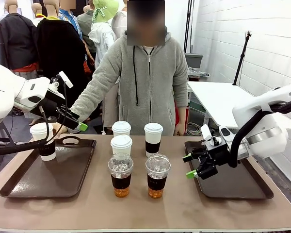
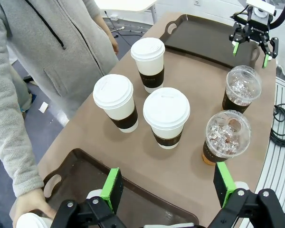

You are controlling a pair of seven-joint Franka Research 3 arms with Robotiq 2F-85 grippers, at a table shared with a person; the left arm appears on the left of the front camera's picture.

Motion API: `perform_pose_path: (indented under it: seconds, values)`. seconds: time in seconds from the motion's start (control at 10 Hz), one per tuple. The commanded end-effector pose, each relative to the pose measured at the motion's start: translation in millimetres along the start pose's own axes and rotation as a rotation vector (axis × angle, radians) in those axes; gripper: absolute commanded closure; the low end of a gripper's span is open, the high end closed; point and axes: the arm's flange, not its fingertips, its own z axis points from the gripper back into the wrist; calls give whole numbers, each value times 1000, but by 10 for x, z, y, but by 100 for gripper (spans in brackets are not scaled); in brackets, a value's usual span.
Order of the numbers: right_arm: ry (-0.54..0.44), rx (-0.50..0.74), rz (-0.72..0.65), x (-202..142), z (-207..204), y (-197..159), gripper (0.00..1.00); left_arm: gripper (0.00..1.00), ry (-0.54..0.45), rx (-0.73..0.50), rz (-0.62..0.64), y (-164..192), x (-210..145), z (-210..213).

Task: Distribute the coffee onto the tray.
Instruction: Pick up one iced Americano and place it on the right Handle tray.

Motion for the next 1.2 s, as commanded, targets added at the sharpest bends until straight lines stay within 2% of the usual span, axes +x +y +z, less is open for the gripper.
perform_pose_path:
  seconds: [0.0,0.6,1.1]
  values:
    - [-82,-11,38,-162,-159,13,0,0,-15,-14,-18,35,-24,-23]
    - [-186,-23,30,-397,-561,-61,0,0,-15,-14,-18,35,-24,-23]
    - [-273,55,8,-504,-807,-166,0,0,-15,-14,-18,35,-24,-23]
